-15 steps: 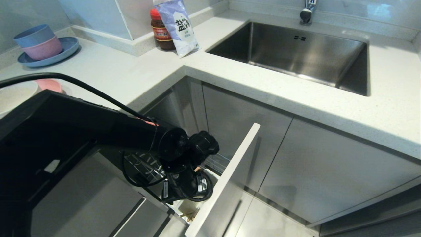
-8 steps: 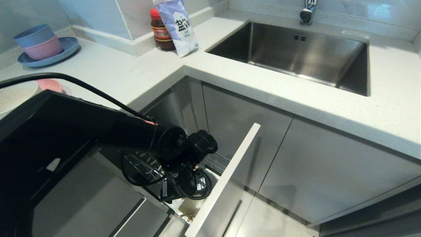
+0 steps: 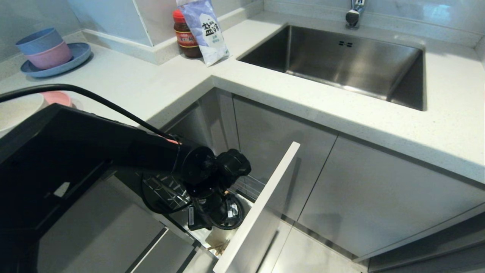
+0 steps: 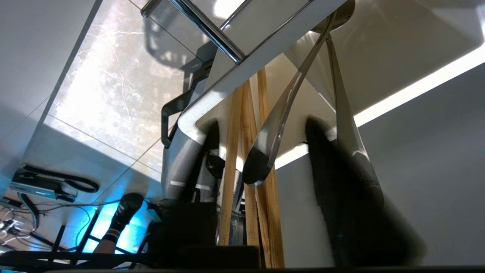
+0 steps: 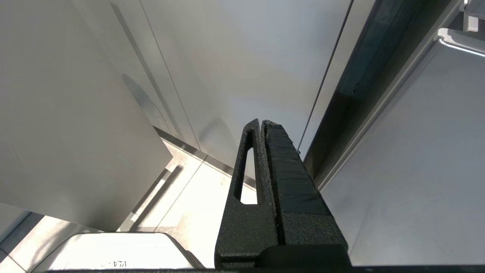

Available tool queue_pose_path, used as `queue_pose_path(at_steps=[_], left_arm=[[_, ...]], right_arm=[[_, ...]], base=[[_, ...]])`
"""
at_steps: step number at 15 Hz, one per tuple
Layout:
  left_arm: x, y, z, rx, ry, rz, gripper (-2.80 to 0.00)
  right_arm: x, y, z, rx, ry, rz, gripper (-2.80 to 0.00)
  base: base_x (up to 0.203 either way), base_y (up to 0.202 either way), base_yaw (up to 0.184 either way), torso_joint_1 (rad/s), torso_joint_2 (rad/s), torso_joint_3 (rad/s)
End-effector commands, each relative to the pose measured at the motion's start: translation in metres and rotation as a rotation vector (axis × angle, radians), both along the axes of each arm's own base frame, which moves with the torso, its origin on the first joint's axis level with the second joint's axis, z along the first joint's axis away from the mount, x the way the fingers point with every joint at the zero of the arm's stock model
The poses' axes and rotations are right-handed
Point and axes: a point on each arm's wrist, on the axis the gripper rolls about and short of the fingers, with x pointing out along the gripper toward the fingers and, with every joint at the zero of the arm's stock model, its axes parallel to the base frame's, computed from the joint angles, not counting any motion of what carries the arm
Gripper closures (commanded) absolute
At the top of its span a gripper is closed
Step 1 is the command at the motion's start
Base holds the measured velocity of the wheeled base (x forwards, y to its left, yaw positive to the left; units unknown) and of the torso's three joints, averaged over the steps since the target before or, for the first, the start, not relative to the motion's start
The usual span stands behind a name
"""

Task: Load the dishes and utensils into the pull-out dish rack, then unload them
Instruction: Take the fork out of the cupboard

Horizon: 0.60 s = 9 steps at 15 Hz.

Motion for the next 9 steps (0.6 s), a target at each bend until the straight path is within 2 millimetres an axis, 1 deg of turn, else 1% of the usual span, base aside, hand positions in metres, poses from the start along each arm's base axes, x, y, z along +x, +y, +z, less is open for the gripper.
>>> queue_pose_path(at_steps=[1,6,8,9], left_arm=[[0.000,0.000,-0.001,0.001,0.001,0.012,0.00],[-0.001,-0.001,0.000,0.002,0.001,0.009,0.00],[-0.003,0.000,0.004,-0.004,-0.005,0.006,0.00],[-0.005,0.001,0.009,-0.012,-0.016,0.006,0.00]], right_arm=[[0.000,0.000,0.000,0.000,-0.001,0.000,0.00],[0.000,0.000,0.000,0.000,-0.001,0.000,0.00],[0.000,0.000,0.000,0.000,-0.001,0.000,0.00],[0.000,0.000,0.000,0.000,-0.001,0.000,0.00]], base=[[0.000,0.000,0.000,0.000,0.00,0.000],[0.000,0.000,0.000,0.000,0.00,0.000],[0.000,0.000,0.000,0.000,0.00,0.000],[0.000,0.000,0.000,0.000,0.00,0.000]])
